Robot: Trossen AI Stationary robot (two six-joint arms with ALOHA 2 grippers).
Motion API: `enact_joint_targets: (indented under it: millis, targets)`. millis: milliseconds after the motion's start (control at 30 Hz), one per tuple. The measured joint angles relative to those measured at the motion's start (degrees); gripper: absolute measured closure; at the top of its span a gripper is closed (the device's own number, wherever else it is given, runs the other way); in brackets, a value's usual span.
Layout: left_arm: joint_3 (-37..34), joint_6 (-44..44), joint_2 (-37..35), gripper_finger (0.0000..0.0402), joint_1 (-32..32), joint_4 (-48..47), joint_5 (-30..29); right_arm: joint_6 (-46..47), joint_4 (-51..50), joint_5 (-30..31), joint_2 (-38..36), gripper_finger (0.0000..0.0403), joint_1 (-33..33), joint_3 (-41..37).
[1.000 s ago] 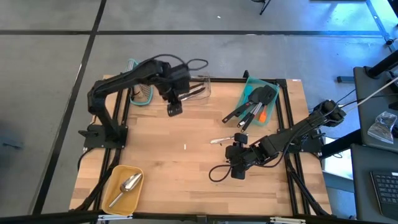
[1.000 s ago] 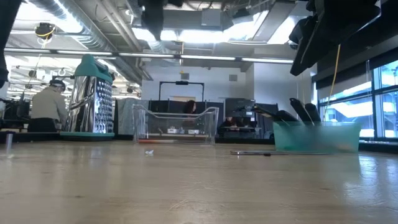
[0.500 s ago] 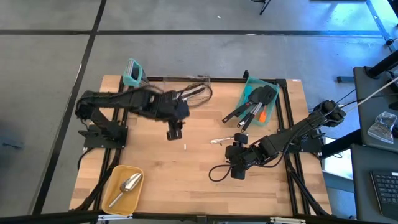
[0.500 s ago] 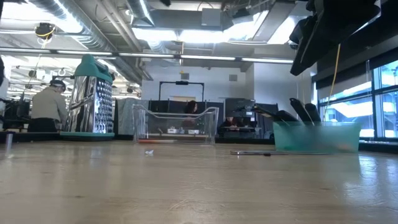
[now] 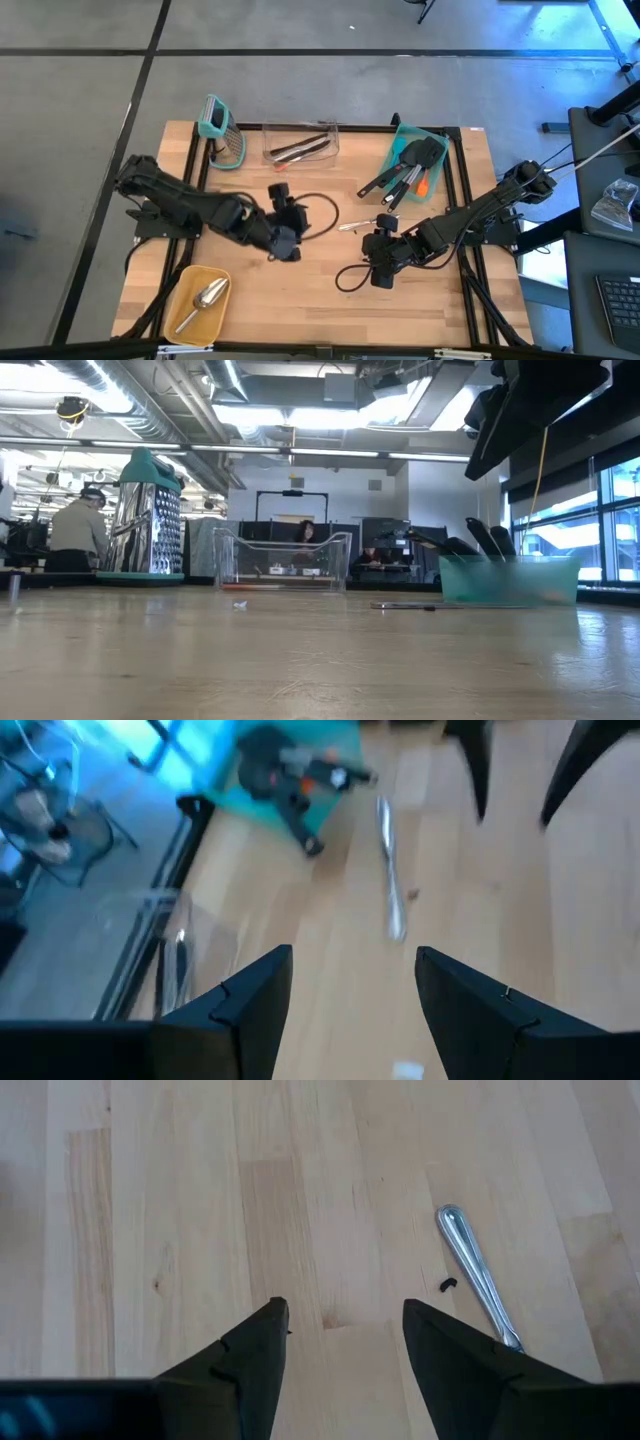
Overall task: Pick & Place Kitchen Items
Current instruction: Put the silver table knife into the transparent bin
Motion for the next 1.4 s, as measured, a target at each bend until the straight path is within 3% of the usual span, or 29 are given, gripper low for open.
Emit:
enact_joint_targets:
  millis: [200,633,800,1033,1400]
  targets:
    - [-10.6,5.3,0.0,0.0192,-3.9,24.2,-4.7,0.0,0.4,0.1,0.0,0.0201,0.0,0.0]
    - [-33.3,9.7,0.0,0.0192,-3.6,69.6,0.2,-2.4,0.7,0.2,0.0,0.0201,-0.5,-0.1]
    - [-41.0,10.9,0.0,0.0192,-2.0,85.3,3.4,-8.7,8.2,0.0,0.0,0.0201,-2.2,-4.0]
    - [-46.4,9.6,0.2,0.0192,0.8,94.0,7.0,-14.8,20.2,-8.4,-2.1,0.0201,-8.2,-12.8]
    - [-46.4,9.1,9.2,0.0192,5.1,104.6,14.5,-18.6,43.2,-16.7,-17.6,0.0201,-20.0,-37.4]
